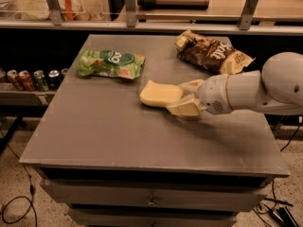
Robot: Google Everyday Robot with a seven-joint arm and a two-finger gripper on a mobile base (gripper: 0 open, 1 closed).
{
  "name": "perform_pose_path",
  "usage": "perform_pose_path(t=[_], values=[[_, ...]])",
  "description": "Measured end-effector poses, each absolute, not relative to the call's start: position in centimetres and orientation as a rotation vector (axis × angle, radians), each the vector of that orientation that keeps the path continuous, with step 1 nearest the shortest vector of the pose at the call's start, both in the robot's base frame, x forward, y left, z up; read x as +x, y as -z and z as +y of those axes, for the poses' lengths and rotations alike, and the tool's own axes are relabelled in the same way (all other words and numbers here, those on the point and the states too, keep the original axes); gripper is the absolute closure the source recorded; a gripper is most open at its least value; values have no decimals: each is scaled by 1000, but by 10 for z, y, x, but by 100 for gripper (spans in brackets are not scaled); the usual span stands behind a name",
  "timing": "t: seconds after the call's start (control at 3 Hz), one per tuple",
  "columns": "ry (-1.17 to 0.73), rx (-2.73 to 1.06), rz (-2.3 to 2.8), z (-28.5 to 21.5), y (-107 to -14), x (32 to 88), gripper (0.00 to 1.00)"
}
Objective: Move sponge near brown chip bag
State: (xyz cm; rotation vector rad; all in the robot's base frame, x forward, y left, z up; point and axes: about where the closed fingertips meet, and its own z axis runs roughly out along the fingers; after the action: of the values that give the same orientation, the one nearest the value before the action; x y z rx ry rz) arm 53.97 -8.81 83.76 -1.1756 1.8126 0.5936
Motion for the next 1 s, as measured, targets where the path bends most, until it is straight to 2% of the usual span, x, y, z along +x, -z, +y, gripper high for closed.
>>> perform_pose_path(t=[1.0], values=[[-481,-910,1925,-150,-853,615,100]])
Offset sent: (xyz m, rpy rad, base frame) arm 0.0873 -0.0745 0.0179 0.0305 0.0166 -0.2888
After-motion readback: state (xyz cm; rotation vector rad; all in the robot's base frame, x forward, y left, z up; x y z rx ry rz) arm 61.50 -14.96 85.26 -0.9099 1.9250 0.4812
